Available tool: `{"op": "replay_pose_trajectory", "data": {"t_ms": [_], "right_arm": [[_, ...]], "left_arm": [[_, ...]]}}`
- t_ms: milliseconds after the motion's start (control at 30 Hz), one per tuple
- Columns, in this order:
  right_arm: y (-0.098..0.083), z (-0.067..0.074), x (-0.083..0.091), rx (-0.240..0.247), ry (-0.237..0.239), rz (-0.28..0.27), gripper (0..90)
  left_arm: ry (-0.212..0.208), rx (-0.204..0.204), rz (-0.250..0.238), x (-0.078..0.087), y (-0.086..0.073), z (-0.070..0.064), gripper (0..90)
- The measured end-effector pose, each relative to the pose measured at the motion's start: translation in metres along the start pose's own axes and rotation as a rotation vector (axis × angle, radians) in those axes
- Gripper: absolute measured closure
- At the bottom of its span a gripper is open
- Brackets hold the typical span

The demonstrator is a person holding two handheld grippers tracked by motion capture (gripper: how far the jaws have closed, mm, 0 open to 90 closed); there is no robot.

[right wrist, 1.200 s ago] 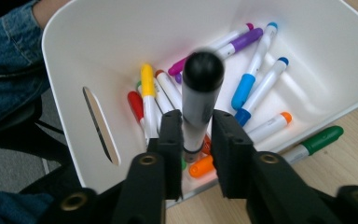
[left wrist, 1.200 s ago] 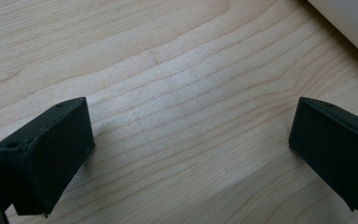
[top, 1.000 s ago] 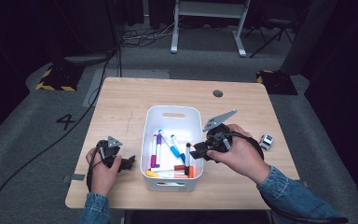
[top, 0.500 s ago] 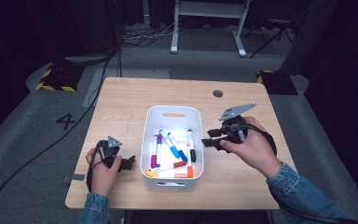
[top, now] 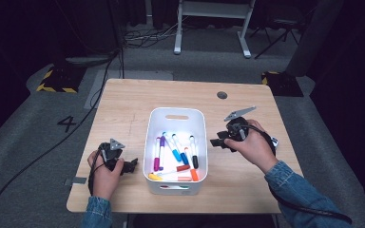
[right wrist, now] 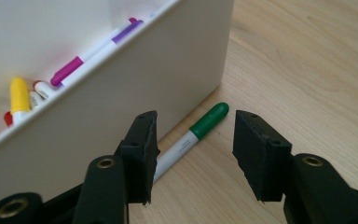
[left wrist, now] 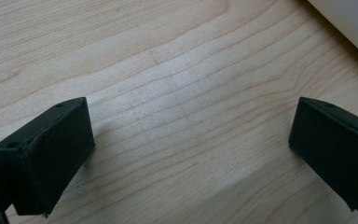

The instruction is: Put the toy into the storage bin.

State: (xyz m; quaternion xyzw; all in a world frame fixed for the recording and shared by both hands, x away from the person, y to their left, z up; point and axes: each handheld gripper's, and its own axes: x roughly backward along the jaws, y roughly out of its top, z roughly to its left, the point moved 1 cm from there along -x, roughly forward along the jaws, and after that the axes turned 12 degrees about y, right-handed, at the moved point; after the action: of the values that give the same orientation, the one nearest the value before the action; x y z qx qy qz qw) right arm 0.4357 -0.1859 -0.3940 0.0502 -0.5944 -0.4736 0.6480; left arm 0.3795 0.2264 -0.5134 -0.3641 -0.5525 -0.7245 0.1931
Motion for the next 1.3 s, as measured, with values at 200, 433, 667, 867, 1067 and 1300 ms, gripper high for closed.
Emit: {"op": "replay_pose_trajectory", "data": {"t_ms": [200, 433, 667, 867, 1067, 1300], "right_arm": [[-0.013, -0.010, -0.023, -0.016, 0.007, 0.024, 48.0], [-0.023, -0.013, -0.046, -0.023, 0.015, 0.051, 46.5], [-0.030, -0.015, -0.063, -0.024, 0.030, 0.075, 44.8], [-0.033, -0.016, -0.074, -0.004, 0.010, 0.103, 45.4], [-0.035, -0.018, -0.079, -0.022, -0.004, 0.109, 44.2], [-0.037, -0.022, -0.078, 0.007, -0.047, 0.152, 53.3]], "left_arm": [[0.003, -0.001, -0.001, 0.000, 0.000, 0.000, 0.0], [0.003, 0.001, -0.002, 0.000, 0.000, 0.000, 0.0], [0.002, 0.001, -0.002, 0.000, 0.000, 0.000, 0.0], [0.002, 0.000, -0.001, 0.000, 0.000, 0.000, 0.0], [0.000, 0.000, 0.000, 0.000, 0.000, 0.000, 0.0], [0.002, 0.000, -0.001, 0.000, 0.000, 0.000, 0.0]]}}
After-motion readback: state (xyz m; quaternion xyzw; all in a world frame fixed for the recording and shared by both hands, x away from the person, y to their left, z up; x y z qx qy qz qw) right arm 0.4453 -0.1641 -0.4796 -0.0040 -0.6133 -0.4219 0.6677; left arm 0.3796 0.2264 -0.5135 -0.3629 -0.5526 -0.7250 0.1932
